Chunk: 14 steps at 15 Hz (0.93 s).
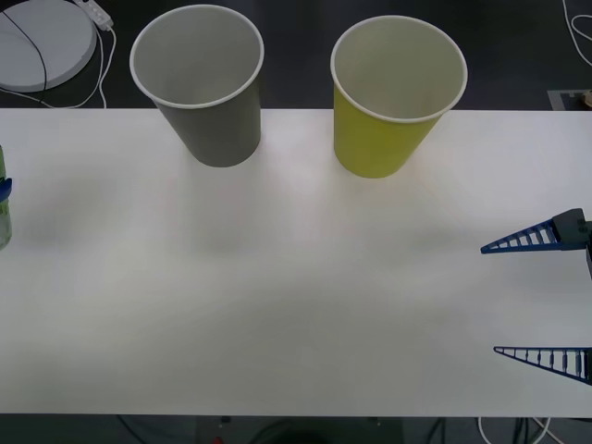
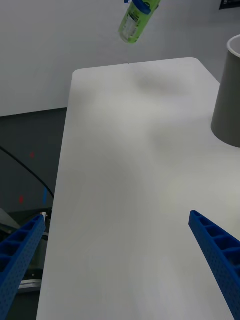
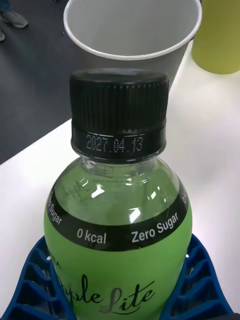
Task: Put the can into the green bin and the plastic bottle into the gray bin
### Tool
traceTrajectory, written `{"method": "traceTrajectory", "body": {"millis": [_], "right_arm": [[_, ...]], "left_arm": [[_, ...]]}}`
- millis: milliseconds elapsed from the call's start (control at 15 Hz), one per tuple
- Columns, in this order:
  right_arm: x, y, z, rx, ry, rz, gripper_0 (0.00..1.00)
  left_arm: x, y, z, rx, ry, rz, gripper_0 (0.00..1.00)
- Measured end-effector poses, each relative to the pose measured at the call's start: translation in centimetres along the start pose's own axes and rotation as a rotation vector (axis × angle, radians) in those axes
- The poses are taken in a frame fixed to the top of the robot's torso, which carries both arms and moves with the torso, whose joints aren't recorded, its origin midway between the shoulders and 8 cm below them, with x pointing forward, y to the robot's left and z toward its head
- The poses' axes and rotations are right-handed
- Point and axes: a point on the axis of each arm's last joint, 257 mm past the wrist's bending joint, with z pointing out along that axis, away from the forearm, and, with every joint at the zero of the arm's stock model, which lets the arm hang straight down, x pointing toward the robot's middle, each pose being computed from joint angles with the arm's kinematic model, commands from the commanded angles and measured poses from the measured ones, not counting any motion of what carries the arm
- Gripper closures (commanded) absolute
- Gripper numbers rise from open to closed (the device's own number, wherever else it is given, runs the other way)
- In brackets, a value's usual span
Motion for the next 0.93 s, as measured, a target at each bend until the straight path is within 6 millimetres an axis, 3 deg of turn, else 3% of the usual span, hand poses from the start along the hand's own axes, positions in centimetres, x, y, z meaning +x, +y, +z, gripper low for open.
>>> {"method": "traceTrajectory", "body": {"millis": [400,600,933], "right_arm": [[0.0,0.0,0.0,0.000,0.000,0.000,0.00],[0.0,0.0,0.0,0.000,0.000,0.000,0.00],[0.0,0.0,0.0,0.000,0.000,0.000,0.00]], "left_arm": [[-3.0,2.6,-0.2,0.042,0.021,0.029,1.00],[-5.7,3.1,-0.2,0.045,-0.031,0.028,1.00],[-8.3,2.8,0.6,0.065,-0.061,-0.008,1.00]]}}
